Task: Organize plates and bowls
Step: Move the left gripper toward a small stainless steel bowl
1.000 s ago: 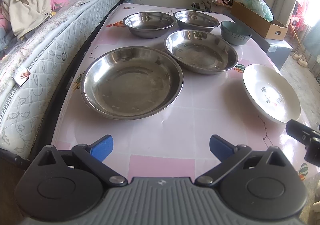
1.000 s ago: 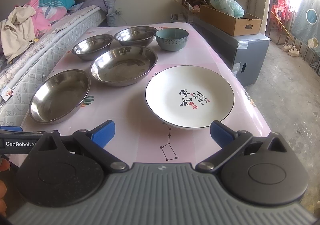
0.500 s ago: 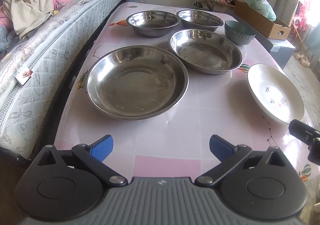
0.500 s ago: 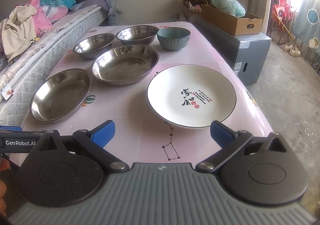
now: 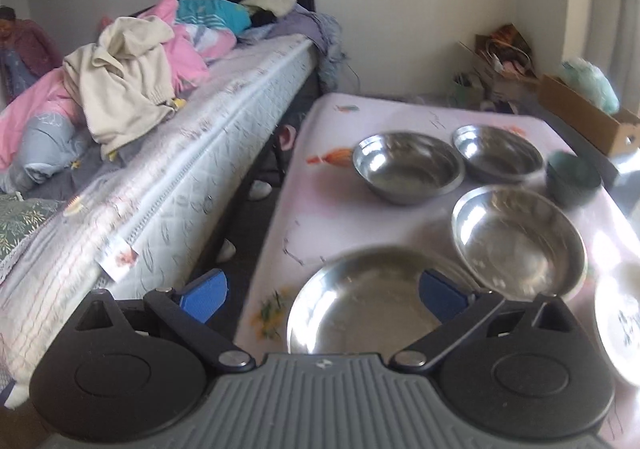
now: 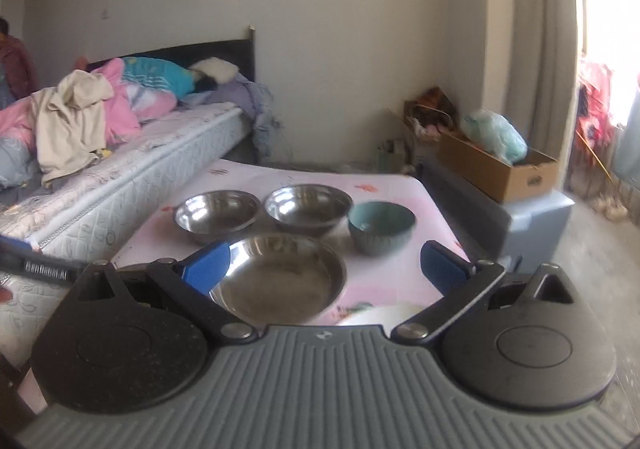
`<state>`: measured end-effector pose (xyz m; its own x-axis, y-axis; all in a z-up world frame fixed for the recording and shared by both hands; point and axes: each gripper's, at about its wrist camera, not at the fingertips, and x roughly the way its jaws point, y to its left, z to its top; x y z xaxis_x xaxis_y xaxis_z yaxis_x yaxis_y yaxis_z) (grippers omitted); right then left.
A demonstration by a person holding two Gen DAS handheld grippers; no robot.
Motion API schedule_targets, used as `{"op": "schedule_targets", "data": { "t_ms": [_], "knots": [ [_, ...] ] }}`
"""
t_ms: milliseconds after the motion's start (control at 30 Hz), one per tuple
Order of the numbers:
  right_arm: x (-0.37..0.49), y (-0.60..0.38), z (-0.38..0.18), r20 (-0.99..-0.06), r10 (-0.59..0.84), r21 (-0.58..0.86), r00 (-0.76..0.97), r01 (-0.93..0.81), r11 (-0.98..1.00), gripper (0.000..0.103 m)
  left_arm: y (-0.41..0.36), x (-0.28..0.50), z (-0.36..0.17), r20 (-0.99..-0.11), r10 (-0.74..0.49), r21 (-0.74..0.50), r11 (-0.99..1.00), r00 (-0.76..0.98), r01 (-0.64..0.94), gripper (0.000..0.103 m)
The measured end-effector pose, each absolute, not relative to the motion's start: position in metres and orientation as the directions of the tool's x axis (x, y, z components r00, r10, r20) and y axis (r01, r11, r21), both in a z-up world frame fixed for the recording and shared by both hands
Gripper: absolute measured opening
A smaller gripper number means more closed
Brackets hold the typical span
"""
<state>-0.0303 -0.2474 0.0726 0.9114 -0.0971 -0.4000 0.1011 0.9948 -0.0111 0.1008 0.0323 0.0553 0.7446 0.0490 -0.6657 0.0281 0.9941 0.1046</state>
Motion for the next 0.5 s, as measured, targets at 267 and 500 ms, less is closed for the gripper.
{"op": "schedule_targets", "data": {
  "t_ms": [267, 500],
  "knots": [
    [0.027, -0.282, 0.072, -0.459, 0.075, 0.174, 0.885, 0.006, 0.985, 0.102, 0.048, 0.163, 0.052, -0.691, -0.002, 0.033, 0.999, 0.722, 0.035, 0.103],
    [0.086, -0.313, 0.069, -0.486, 0.127, 0.232, 0.865, -0.012, 0.973, 0.102, 0.051, 0.202, 0.047, -0.676, -0.049, -0.003, 0.998, 0.735, 0.063, 0.103]
  ]
}}
